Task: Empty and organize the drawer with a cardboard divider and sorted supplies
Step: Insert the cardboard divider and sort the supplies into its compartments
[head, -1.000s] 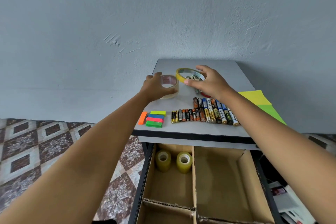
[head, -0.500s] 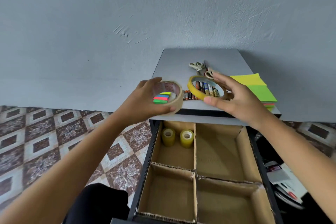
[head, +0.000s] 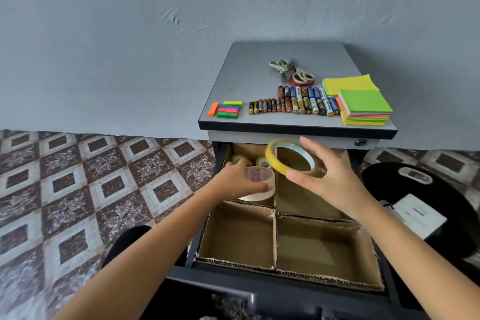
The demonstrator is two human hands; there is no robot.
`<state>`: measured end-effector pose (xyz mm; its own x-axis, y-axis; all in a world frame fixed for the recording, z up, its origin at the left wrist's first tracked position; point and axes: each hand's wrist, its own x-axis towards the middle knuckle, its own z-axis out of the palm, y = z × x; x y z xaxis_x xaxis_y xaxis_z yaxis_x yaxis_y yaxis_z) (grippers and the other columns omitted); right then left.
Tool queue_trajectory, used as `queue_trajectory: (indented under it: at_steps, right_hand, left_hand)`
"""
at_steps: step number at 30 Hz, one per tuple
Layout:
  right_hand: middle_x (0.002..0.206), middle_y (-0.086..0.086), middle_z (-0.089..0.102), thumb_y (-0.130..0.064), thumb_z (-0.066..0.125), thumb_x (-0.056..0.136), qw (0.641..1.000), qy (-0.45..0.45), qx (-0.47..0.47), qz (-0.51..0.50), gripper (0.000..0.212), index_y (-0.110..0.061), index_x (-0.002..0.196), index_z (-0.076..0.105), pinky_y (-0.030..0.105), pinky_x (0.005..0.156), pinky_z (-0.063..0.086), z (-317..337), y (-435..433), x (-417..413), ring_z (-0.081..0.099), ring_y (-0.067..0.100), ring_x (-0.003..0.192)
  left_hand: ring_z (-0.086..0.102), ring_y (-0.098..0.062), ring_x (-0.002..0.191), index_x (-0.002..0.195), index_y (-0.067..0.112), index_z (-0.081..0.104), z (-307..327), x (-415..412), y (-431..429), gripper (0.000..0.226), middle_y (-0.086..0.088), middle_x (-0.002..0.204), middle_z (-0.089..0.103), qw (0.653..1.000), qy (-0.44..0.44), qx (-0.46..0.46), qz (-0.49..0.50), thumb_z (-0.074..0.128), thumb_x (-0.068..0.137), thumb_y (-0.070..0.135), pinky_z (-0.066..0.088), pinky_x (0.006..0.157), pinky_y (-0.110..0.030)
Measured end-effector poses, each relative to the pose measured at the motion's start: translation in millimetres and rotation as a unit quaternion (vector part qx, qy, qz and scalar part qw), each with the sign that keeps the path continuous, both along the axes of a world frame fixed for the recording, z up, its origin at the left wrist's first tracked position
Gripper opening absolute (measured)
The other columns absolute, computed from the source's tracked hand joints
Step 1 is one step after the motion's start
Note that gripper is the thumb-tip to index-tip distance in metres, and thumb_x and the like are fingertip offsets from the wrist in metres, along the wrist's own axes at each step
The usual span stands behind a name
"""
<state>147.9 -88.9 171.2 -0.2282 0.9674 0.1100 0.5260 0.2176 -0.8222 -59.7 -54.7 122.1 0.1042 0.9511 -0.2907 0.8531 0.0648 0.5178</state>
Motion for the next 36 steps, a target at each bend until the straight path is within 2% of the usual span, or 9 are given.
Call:
queue_trajectory:
  at_steps: [5,10,14,18,21,25,27,30,36]
  right_hand:
    - [0.143,-0.012,0.038,-0.042,0.070,0.076,1.000,0.005,-0.010,-0.008,0.075,-0.034,0.141,0.033,0.023,0.101,0.034,-7,2,-1,0.036,0.004,0.128]
    - [0.144,-0.010,0.038,-0.042,0.070,0.077,1.000,-0.001,-0.012,-0.011,0.075,-0.033,0.142,0.034,0.022,0.100,0.035,-10,4,0,0.037,0.006,0.129]
    - [0.144,-0.010,0.038,-0.041,0.070,0.077,1.000,-0.001,-0.009,-0.010,0.075,-0.031,0.142,0.034,0.019,0.097,0.033,-15,6,-2,0.037,0.004,0.127]
    - [0.144,-0.011,0.038,-0.040,0.070,0.077,1.000,-0.006,0.002,-0.004,0.076,-0.029,0.142,0.034,0.016,0.096,0.031,-20,11,-7,0.034,-0.004,0.121]
    - [0.144,-0.010,0.037,-0.041,0.071,0.077,1.000,-0.016,0.003,0.006,0.077,-0.028,0.143,0.034,0.017,0.098,0.029,-31,18,-14,0.033,-0.004,0.122]
    - [0.145,-0.005,0.035,-0.044,0.070,0.078,0.997,-0.078,-0.001,0.026,0.079,-0.025,0.145,0.031,0.021,0.101,0.030,-52,30,-30,0.034,0.010,0.131]
    - [0.146,-0.003,0.033,-0.046,0.068,0.079,0.993,-0.114,-0.005,0.041,0.078,-0.025,0.145,0.031,0.026,0.105,0.031,-61,35,-41,0.032,0.013,0.133]
    - [0.148,-0.003,0.028,-0.053,0.062,0.081,0.976,-0.210,0.015,0.058,0.078,-0.025,0.145,0.029,0.043,0.111,0.028,-70,41,-55,0.025,0.017,0.137]
    - [0.154,-0.003,0.018,-0.058,0.057,0.082,0.937,-0.328,0.000,0.120,0.082,-0.029,0.148,0.019,0.052,0.110,0.017,-78,51,-74,0.017,0.018,0.142]
  left_hand:
    - [0.043,-0.029,0.127,0.144,0.012,0.025,-24,4,21,0.095,-0.015,0.141,0.042,0.996,0.046,-0.080,-0.001,0.064,0.073,0.061,0.044,0.101,-0.039]
    - [0.040,-0.034,0.127,0.142,0.015,0.024,-46,9,22,0.089,-0.020,0.145,0.025,0.993,0.090,-0.079,-0.010,0.068,0.075,0.054,0.039,0.106,-0.043]
    - [0.038,-0.034,0.130,0.144,0.011,0.024,-49,9,24,0.084,-0.021,0.149,0.017,0.991,0.098,-0.092,-0.023,0.067,0.080,0.045,0.037,0.108,-0.039]
    - [0.040,-0.029,0.127,0.138,0.009,0.034,-40,6,22,0.071,-0.017,0.143,0.032,0.992,0.093,-0.083,-0.038,0.065,0.083,0.041,0.039,0.105,-0.037]
    - [0.049,-0.023,0.117,0.134,0.012,0.043,-26,-2,9,0.056,-0.011,0.136,0.041,0.999,0.041,0.010,-0.008,0.060,0.088,0.038,0.041,0.099,-0.031]
    - [0.047,-0.018,0.118,0.129,0.015,0.052,-15,-24,-22,0.037,-0.003,0.128,0.047,0.976,-0.031,0.209,0.048,0.051,0.094,0.029,0.037,0.094,-0.023]
    - [0.043,-0.019,0.122,0.130,0.014,0.050,-21,-34,-36,0.036,-0.003,0.131,0.046,0.966,-0.032,0.244,0.085,0.049,0.095,0.025,0.035,0.097,-0.026]
    - [0.037,-0.022,0.130,0.140,0.014,0.038,-38,-42,-45,0.045,-0.005,0.140,0.040,0.970,-0.038,0.202,0.130,0.045,0.097,0.027,0.032,0.104,-0.031]
    - [0.027,-0.019,0.140,0.150,0.021,0.016,-55,-46,-50,0.056,-0.001,0.154,0.025,0.976,-0.099,0.103,0.162,0.035,0.100,0.037,0.029,0.108,-0.032]
